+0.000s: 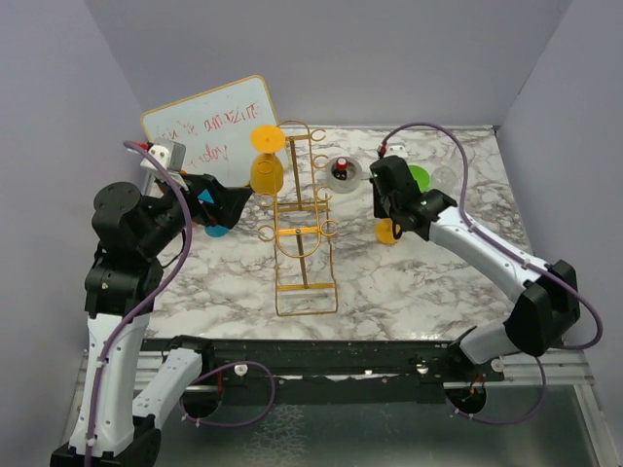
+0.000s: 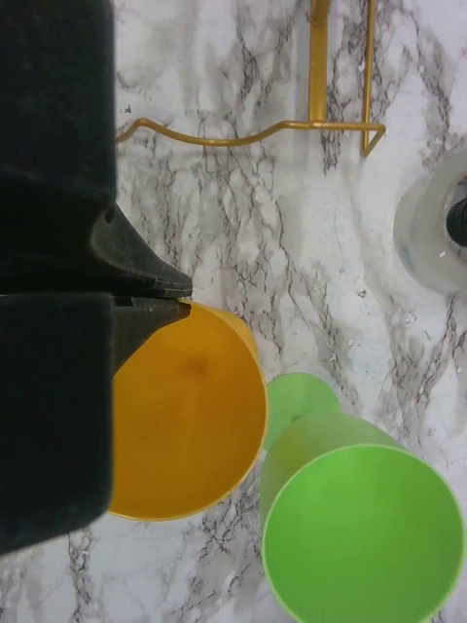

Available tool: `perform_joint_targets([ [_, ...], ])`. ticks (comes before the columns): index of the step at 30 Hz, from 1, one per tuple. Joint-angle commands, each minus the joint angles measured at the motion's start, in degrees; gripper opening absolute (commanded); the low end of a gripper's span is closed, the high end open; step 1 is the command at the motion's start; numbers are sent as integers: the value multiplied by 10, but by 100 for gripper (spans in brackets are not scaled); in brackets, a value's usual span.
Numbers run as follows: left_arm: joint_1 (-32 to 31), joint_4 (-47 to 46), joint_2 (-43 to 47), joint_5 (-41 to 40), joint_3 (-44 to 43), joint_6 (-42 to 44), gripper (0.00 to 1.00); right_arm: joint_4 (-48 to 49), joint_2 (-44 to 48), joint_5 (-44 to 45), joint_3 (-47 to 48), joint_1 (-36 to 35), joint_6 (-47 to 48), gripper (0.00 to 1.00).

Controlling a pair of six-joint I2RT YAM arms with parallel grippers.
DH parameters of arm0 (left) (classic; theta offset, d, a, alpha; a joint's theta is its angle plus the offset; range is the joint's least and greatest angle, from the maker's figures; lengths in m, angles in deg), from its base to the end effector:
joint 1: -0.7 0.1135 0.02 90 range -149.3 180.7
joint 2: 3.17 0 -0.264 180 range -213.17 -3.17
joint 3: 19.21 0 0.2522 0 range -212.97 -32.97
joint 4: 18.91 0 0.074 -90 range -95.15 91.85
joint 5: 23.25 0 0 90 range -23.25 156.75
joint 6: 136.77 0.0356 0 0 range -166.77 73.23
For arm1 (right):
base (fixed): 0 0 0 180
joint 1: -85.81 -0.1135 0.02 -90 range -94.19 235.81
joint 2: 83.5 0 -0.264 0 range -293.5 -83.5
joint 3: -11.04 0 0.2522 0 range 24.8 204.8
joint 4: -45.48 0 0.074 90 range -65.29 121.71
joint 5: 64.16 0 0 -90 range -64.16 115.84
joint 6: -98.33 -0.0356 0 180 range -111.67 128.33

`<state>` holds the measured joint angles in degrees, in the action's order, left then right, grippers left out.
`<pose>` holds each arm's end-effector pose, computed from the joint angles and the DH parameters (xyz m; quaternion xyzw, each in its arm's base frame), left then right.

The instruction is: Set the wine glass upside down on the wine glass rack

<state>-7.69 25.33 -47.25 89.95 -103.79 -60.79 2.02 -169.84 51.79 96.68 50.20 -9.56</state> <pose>0.1252 -0.0326 0.4540 0.1022 0.7208 -0.2741 0.6284 0.2785 0.1803 0.3000 -0.0518 0.9003 -0.0139 0.4320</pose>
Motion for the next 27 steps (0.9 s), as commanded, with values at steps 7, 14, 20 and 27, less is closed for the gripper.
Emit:
perform_joint_targets([
  [7,-2,-128,-28,118,-46,-136,99,151,230,-45,-76,1,-10,1],
  [14,-2,-281,-74,180,-54,-320,99,358,376,-61,-168,1,-30,1],
  [20,-7,-471,-112,209,-51,-474,99,549,474,-55,-254,2,-54,1],
  [27,-56,-530,-136,95,-19,-577,95,630,512,-66,-270,2,-83,1],
])
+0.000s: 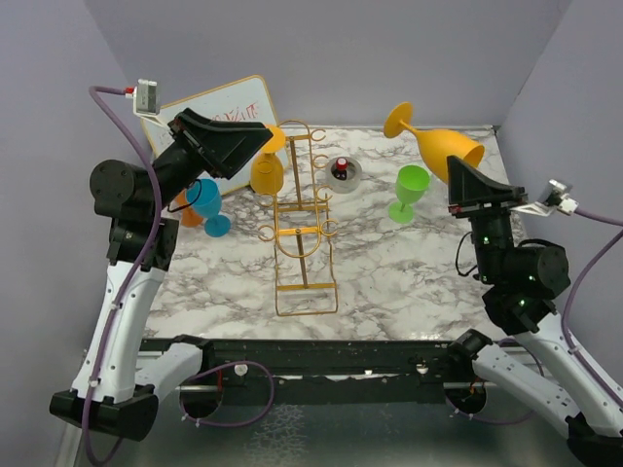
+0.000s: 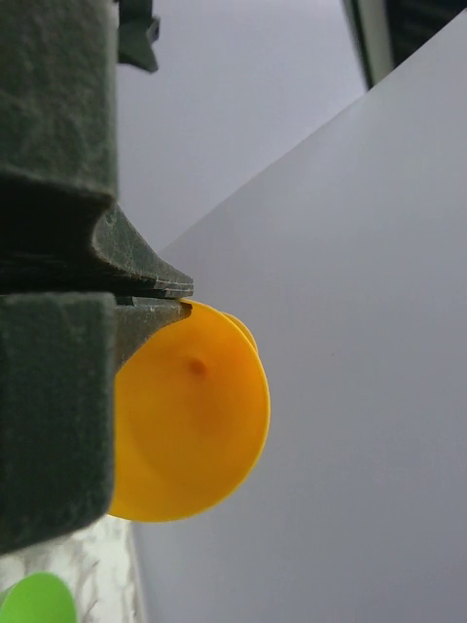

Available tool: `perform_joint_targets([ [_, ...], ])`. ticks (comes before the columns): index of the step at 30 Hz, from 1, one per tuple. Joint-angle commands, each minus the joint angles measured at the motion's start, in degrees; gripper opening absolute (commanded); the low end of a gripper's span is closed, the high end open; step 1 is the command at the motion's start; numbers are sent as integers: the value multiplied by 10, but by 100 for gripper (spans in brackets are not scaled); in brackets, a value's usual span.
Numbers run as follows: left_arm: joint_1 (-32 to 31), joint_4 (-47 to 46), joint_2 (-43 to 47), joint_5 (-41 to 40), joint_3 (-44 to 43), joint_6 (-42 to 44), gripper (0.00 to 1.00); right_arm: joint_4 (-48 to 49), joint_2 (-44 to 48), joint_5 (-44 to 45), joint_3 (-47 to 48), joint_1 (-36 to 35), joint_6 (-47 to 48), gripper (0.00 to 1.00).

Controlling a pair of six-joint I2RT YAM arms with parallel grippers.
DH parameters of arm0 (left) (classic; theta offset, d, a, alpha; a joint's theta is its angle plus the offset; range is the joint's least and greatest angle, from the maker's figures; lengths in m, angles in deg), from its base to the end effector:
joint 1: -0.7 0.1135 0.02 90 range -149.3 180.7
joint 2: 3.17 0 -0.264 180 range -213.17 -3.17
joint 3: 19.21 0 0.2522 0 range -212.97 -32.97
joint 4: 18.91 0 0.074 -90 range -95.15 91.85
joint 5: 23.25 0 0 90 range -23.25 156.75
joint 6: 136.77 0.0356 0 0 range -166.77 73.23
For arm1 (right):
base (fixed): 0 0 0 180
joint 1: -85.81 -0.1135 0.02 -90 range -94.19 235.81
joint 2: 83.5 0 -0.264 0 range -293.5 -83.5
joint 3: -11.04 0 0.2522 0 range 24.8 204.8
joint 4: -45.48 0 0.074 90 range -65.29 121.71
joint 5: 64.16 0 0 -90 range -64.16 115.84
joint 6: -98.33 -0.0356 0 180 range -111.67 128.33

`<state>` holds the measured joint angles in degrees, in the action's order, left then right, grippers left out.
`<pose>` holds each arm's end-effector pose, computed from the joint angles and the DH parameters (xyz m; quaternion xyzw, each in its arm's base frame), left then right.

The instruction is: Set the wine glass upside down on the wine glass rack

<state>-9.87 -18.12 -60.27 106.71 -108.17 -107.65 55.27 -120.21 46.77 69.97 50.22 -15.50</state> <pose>0.1704 -0.0550 0.5206 0.0728 0.5449 -0.6142 0.5661 0.1154 0.0669 0.4235 0.1092 0.4904 0.3498 0.7907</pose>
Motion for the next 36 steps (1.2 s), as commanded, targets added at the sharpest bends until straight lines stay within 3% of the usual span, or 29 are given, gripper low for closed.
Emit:
perform_joint_targets([
  [1,-51,-116,-15,-86,32,-122,94,108,20,-15,-6,2,-38,1],
  [7,-159,-127,-84,-150,-10,-111,92,171,38,-20,-30,2,-89,1],
  [15,-284,-146,-128,-324,-2,-65,94,238,39,-71,-51,1,-90,1],
  [24,-389,-165,-213,-391,-64,-28,93,240,39,-96,-49,2,-110,1],
  [26,-410,-168,-223,-418,-68,-32,89,234,38,-99,-44,2,-112,1],
  [29,-430,-175,-239,-464,-78,-33,75,227,35,-106,-37,2,-110,1],
  [32,-442,-178,-261,-491,-113,19,63,221,25,-121,-22,1,-96,1],
  [36,-452,-179,-279,-524,-133,10,58,216,10,-146,4,2,-79,1],
])
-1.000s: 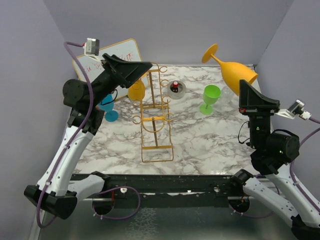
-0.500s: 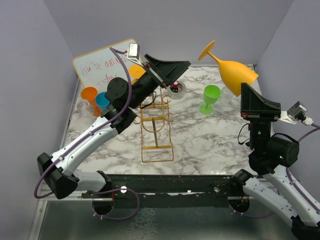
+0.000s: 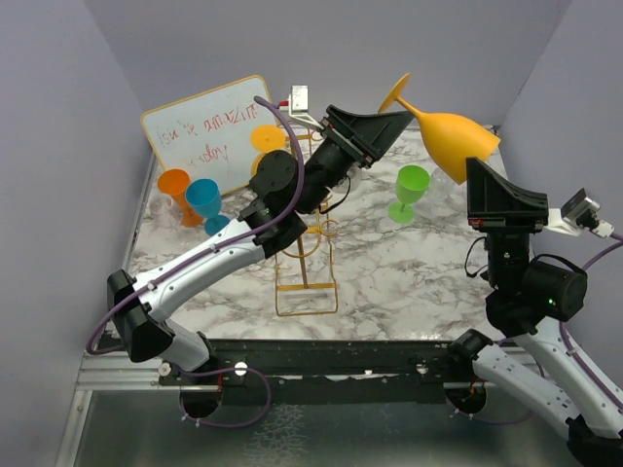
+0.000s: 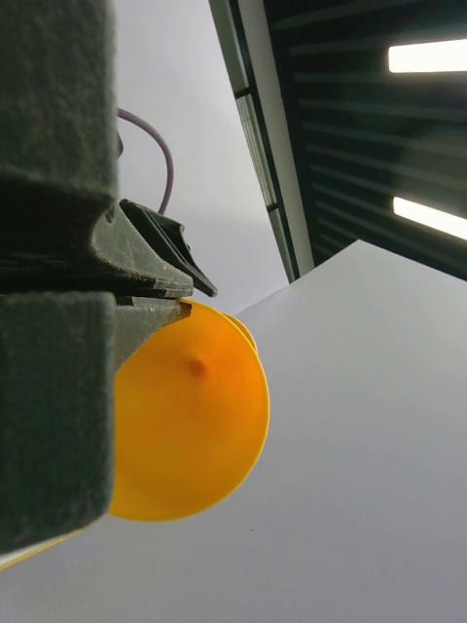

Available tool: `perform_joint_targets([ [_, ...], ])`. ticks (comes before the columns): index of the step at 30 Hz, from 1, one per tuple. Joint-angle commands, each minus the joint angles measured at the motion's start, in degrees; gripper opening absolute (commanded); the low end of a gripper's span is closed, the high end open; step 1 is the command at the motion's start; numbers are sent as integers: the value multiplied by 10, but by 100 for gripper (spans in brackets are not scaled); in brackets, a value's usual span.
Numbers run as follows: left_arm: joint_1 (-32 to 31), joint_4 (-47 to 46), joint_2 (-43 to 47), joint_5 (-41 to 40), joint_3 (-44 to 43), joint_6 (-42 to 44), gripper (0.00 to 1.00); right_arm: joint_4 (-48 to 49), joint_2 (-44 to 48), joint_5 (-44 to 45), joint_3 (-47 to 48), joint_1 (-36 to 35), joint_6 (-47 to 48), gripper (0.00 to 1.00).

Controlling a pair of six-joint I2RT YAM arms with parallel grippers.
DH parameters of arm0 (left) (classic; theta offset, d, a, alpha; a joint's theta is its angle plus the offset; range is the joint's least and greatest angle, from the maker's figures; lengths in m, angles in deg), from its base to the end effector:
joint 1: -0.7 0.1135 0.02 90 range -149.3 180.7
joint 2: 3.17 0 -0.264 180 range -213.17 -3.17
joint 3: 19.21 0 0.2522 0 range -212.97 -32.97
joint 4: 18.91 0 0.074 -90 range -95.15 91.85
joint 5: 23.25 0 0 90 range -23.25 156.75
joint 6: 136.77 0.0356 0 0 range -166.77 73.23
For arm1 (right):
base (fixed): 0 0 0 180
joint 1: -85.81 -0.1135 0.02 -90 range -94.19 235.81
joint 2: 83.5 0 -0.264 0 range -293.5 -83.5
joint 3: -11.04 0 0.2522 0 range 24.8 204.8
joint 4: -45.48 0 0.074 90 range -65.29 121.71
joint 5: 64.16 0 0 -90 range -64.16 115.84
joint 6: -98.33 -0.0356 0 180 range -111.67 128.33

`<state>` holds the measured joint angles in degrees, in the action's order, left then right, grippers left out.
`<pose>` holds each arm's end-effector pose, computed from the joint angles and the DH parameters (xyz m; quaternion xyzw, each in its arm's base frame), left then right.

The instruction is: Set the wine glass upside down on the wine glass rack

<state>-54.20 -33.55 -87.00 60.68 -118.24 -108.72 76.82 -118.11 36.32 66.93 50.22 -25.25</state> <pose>0.1928 -0.2677 0.4965 -0.0765 0.4967 -0.7223 0.4751 0.0883 0.0552 0.4416 0.0809 0.3206 0.5114 0.7932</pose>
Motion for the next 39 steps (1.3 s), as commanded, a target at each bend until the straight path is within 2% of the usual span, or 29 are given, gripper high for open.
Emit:
perform_joint_targets([
  [1,-12,-24,-16,-71,-37,20,56,4,-15,-48,37,2,19,1],
  [6,-21,-25,-30,-122,-44,14,49,16,-18,-67,36,1,22,1],
  [12,-24,-29,-49,-108,-69,6,32,20,-16,-76,26,2,20,1],
  [19,-26,-42,-53,-108,-71,-7,21,19,-21,-92,22,1,18,1],
  [26,-27,-56,-55,-89,-74,-14,21,10,-18,-97,12,2,16,1],
  [29,-27,-59,-56,-78,-74,-23,17,7,-18,-94,8,1,14,1],
  [30,-27,-60,-56,-76,-74,-24,15,7,-18,-95,7,1,13,1],
  [32,-27,-63,-56,-71,-73,-20,3,5,-18,-97,7,2,13,1],
  [33,-27,-65,-56,-68,-73,-16,0,4,-18,-96,7,2,13,1],
  [38,-27,-78,-50,-60,-68,25,0,-9,-15,-88,8,2,8,1],
  [39,-27,-81,-47,-60,-66,36,0,-15,-14,-84,10,1,5,4],
])
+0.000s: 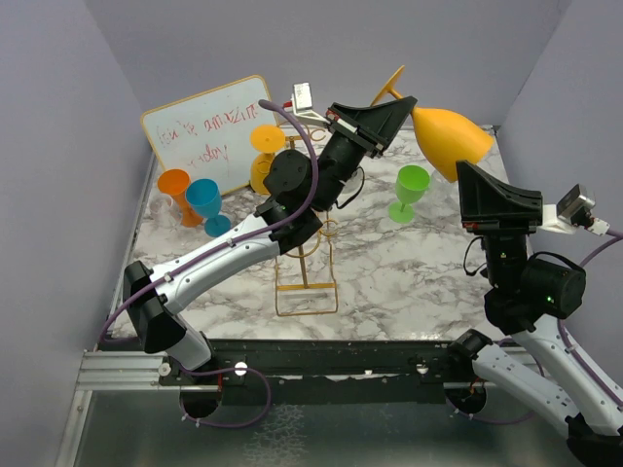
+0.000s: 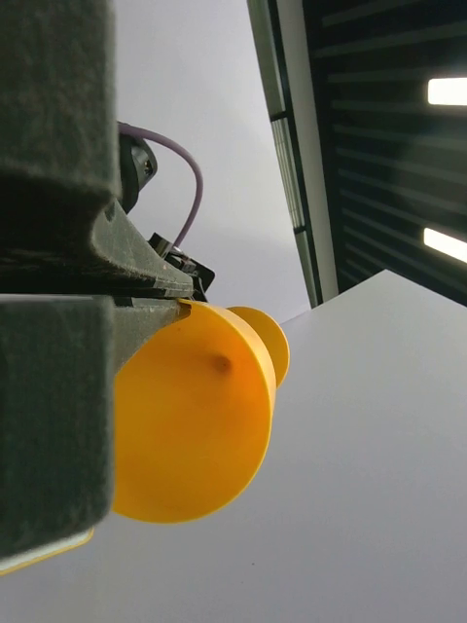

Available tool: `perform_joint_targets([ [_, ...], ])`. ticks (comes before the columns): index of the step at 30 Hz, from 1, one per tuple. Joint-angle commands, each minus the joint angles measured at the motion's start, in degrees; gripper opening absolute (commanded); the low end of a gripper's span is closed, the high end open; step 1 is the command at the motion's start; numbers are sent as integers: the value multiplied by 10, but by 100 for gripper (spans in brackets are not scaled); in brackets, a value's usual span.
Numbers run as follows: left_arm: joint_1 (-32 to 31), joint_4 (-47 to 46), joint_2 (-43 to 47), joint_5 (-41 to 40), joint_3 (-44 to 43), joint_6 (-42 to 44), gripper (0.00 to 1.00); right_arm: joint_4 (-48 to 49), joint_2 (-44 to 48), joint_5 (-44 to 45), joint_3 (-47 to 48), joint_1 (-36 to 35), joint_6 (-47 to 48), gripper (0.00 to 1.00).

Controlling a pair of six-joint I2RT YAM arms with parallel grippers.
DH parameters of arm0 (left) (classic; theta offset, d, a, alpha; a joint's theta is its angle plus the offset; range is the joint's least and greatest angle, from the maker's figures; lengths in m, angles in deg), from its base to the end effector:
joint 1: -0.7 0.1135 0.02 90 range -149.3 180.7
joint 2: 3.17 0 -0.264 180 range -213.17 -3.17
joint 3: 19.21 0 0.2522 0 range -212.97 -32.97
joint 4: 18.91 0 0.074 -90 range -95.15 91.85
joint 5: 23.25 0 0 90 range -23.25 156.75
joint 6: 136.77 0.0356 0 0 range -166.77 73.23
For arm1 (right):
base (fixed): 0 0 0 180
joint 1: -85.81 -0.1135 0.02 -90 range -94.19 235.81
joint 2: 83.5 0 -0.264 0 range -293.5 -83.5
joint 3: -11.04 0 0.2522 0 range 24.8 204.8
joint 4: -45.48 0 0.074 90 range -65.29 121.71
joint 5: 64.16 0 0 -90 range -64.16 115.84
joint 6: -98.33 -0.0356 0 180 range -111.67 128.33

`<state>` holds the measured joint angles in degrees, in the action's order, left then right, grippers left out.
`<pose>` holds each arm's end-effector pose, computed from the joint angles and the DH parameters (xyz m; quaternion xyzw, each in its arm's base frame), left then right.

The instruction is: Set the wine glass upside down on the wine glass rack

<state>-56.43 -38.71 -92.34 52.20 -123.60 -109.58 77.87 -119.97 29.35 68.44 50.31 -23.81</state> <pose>0.1966 -0.2877 0.5059 -0.1349 0.4517 -0.7326 0.4910 0.0898 0.0613 0.4484 0.0198 0.3152 0.5201 0.7936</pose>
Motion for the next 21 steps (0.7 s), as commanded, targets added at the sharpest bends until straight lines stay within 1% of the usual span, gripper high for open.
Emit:
perform_joint_targets([
  [1,-4,-32,10,25,-11,57,0,-31,6,-8,-4,0,-12,11],
  [3,-4,-36,16,24,-10,86,0,-43,9,0,-1,1,-16,24],
  [4,-4,-37,19,24,-10,104,0,-48,11,4,-1,0,-17,34],
  [6,-4,-38,25,21,-11,139,0,-52,16,10,-3,1,-16,47],
  [9,-1,-37,39,23,-16,209,0,-55,25,22,-8,0,-15,58],
  [14,19,-24,68,50,-12,322,0,-71,36,31,-10,0,-10,68],
  [18,54,68,81,88,-51,397,0,-87,41,39,-10,0,-7,69],
  [21,85,166,84,99,-88,442,0,-93,42,41,-11,1,-7,70],
])
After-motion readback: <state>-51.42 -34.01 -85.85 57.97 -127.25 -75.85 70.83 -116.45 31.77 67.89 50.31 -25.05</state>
